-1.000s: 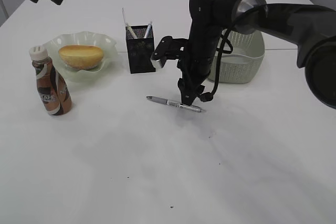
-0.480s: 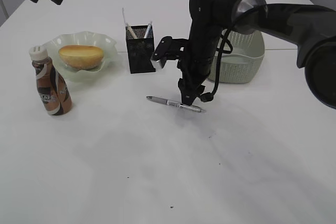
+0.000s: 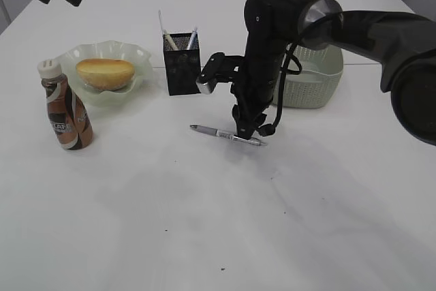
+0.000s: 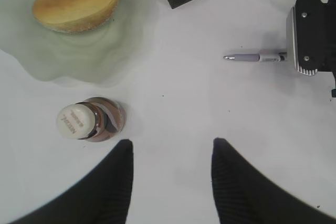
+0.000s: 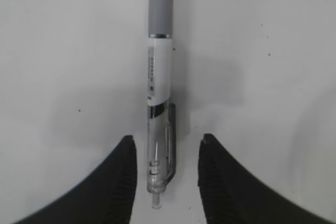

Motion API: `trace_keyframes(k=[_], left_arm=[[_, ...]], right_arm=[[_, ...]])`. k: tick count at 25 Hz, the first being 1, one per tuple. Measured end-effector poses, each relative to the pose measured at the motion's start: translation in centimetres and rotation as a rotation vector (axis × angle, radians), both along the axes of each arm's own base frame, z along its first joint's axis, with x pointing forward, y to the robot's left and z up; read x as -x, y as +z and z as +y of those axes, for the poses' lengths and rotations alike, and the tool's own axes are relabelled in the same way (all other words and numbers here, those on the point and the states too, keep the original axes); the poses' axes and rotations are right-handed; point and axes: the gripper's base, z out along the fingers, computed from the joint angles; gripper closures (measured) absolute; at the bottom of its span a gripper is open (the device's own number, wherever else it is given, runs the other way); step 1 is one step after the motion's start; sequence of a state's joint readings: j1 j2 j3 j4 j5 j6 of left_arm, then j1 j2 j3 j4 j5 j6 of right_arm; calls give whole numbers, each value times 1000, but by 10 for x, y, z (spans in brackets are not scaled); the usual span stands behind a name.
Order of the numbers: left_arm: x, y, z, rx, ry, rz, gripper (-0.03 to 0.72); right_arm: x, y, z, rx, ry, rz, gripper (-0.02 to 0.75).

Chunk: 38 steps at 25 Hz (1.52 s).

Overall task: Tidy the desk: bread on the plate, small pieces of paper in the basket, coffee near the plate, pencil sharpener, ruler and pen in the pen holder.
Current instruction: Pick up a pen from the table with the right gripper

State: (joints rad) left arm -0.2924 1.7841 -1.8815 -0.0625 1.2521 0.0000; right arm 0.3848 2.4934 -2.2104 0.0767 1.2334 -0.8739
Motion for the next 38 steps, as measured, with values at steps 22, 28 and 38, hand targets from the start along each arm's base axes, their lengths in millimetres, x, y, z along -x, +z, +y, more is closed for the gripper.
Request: trace_keyframes(k=[22,28,38], left_arm=[[0,0,0,0,0,0,337],[0,0,0,0,0,0,338],[0,0,0,0,0,0,338]], right_arm=[[-1,-23,1,12,-11,37,456],[-2,-23,-1,22,-80,38,456],[-2,-23,-1,23,-95,39,482]])
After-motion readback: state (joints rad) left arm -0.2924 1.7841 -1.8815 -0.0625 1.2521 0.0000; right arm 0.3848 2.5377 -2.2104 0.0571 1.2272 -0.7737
